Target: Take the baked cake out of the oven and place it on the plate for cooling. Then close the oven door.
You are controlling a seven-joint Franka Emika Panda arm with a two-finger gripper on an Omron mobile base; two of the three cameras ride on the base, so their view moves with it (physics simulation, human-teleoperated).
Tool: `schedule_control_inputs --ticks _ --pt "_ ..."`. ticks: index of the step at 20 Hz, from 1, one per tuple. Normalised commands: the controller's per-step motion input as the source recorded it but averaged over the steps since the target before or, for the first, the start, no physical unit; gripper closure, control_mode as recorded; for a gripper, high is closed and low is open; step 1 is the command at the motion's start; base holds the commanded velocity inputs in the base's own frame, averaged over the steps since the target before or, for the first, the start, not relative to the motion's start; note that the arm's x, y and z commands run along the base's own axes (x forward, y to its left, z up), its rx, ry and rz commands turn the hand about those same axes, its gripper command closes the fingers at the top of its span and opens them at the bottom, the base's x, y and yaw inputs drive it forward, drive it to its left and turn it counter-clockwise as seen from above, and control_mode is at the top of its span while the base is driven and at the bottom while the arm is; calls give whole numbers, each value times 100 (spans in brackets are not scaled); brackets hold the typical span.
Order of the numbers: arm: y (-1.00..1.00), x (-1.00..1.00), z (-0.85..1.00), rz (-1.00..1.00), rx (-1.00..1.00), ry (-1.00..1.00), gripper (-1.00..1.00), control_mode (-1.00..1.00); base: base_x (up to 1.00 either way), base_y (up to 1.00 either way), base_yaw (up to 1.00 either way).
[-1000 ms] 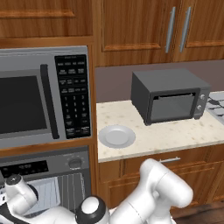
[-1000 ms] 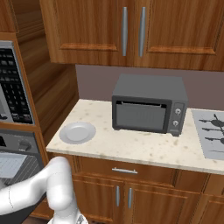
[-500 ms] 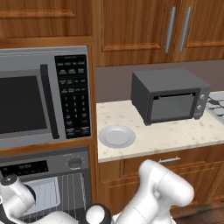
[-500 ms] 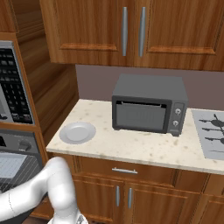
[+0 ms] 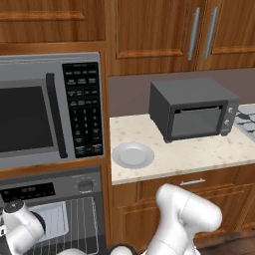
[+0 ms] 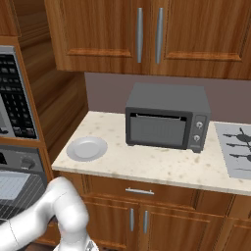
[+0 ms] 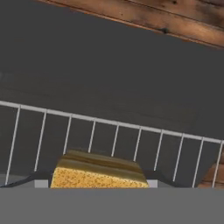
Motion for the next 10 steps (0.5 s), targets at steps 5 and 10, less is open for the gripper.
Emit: schedule_control_inputs --ticks 5,10 --pt "-41 -31 34 0 11 0 100 -100 0 0 0" --pt "-38 -26 35 1 11 0 100 -100 0 0 0"
